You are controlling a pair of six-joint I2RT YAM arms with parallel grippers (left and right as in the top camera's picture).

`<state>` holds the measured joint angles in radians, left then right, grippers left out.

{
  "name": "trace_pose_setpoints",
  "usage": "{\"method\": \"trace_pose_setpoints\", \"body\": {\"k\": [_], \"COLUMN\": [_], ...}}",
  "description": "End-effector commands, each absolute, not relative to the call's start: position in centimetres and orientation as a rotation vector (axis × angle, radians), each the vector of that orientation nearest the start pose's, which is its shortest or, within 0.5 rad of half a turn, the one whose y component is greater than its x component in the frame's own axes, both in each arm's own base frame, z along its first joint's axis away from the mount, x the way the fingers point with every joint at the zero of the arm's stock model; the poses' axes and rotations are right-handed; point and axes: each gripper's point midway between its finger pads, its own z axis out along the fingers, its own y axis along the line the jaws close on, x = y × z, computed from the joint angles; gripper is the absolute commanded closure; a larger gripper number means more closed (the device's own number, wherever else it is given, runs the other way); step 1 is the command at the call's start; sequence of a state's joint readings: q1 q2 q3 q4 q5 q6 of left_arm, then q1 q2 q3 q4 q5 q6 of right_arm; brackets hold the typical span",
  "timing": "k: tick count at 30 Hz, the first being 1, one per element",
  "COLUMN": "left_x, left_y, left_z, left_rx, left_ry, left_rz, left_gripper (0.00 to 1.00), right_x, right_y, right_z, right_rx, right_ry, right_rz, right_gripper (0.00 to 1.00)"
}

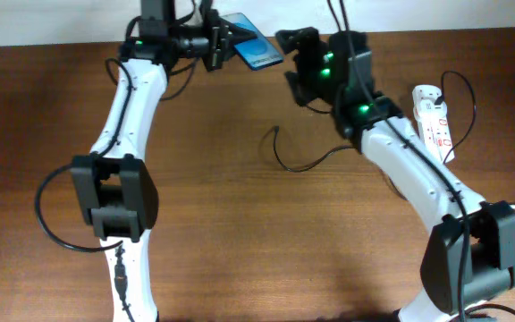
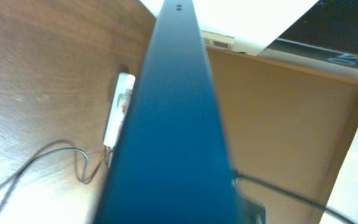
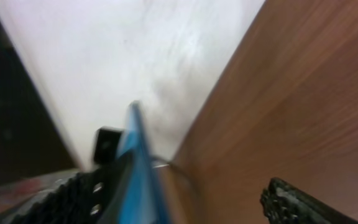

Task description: Plug charger to phone and switch on socket

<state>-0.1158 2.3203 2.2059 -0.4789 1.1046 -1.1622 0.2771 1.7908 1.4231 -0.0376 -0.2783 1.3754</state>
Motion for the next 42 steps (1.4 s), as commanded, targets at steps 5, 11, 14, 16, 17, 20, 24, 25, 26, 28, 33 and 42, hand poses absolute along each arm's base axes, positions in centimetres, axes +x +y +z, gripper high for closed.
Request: {"method": "trace_pose_setpoints", "body": {"k": [5, 11, 14, 16, 17, 20, 24, 25, 26, 28, 33, 42], "left_x": [52.6, 50.9, 49.7, 49.4, 49.5, 49.7, 49.5, 49.2, 48.9, 48.4, 47.5, 47.0], "left_y": [-17.2, -16.6, -16.8, -16.1, -15.5, -13.6, -12.3, -12.1, -11.9, -11.2, -10.2, -10.1], "left_z": [26.0, 25.1, 25.9, 25.9, 25.8, 25.6, 25.3, 25.2, 24.9, 23.9, 21.6, 20.9], "left_rx": [-0.189, -0.068, 0.045, 0.042, 0.038, -0.016, -0.025, -0.017, -0.025, -0.040, -0.107, -0.123], "left_ry": [2.349, 2.362, 2.304, 2.301, 2.296, 2.293, 2.289, 2.291, 2.303, 2.352, 2.497, 2.550], "left_rz": [-1.822, -1.806, -1.880, -1.886, -1.877, -1.861, -1.844, -1.841, -1.836, -1.779, -1.654, -1.614], "left_gripper": [1.00, 1.00, 1.00, 1.00, 1.00, 1.00, 1.00, 1.00, 1.00, 1.00, 1.00, 1.00], "right_x": [48.9, 45.4, 44.8, 44.5, 44.5, 44.6, 45.0, 45.0, 45.1, 45.4, 46.0, 45.8], "right_y": [13.2, 14.2, 15.8, 16.9, 17.4, 18.5, 18.9, 19.2, 19.3, 19.6, 20.4, 21.3], "right_z": [20.3, 17.2, 15.6, 14.3, 13.5, 11.4, 9.6, 9.3, 8.9, 8.2, 6.6, 3.1], "right_rx": [0.529, 0.091, 0.018, 0.000, 0.011, 0.102, 0.186, 0.186, 0.227, 0.280, 0.389, 0.465], "right_ry": [2.305, 2.479, 2.526, 2.559, 2.578, 2.629, 2.656, 2.657, 2.667, 2.672, 2.675, 2.730], "right_rz": [1.022, 0.861, 0.832, 0.843, 0.851, 0.885, 0.927, 0.949, 0.959, 0.975, 1.004, 1.003], "right_gripper": [0.05, 0.06, 0.12, 0.16, 0.18, 0.20, 0.27, 0.29, 0.30, 0.33, 0.41, 0.54]}}
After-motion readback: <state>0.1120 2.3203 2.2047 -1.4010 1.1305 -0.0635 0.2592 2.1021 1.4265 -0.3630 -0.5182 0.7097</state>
